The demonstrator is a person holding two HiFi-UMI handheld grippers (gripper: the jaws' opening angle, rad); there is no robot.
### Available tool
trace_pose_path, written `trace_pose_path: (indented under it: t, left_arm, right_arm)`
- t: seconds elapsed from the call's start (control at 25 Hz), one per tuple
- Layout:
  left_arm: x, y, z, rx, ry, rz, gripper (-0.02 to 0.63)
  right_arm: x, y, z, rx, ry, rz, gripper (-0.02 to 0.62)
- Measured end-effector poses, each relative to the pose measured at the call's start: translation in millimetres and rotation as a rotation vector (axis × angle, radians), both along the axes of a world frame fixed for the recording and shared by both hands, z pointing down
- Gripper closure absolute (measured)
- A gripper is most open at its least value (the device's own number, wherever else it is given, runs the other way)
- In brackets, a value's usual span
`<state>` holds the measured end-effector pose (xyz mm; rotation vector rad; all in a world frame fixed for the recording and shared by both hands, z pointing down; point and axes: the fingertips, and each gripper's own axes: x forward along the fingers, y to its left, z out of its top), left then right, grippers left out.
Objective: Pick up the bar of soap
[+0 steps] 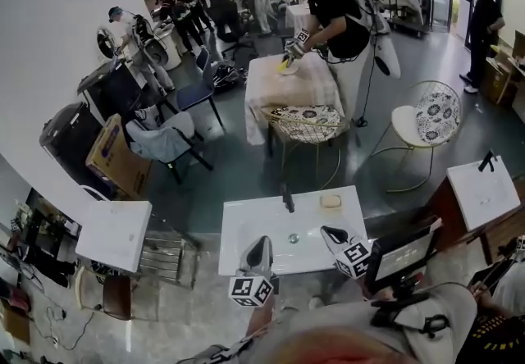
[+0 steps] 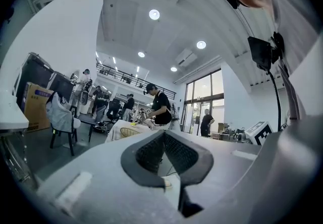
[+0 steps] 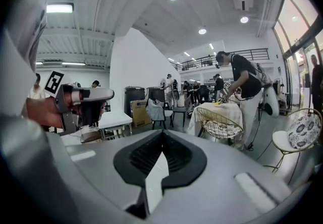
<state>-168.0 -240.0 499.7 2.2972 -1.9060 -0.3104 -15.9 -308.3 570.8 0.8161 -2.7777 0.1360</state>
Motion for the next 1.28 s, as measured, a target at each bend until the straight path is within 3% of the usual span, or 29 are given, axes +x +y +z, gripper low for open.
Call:
trace_pose_path:
  t: [0.4,0.72,1.16,1.28]
  left_arm:
    - [18,-44,-20,0.018,0.001,0.112,0.606]
    - [14,-66,-34,0.042,-0.055,0.199,0.607]
    - [13,-78,-16,0.041,-0.035,0.244,0.607]
    - [8,-78,-13,0.042,-0.028,0.231,0.607]
  right_arm:
    - [-7,-17,-26,0.011,-0.031,0.027,0.594]
    - [0,-20,-50,0.031,-0.064,0.173,0.594]
    - [5,-31,-62,0.117,-0.075,0.283,0.594]
    - [2,-34,-74,0.18,-0.077,0.295,0.571]
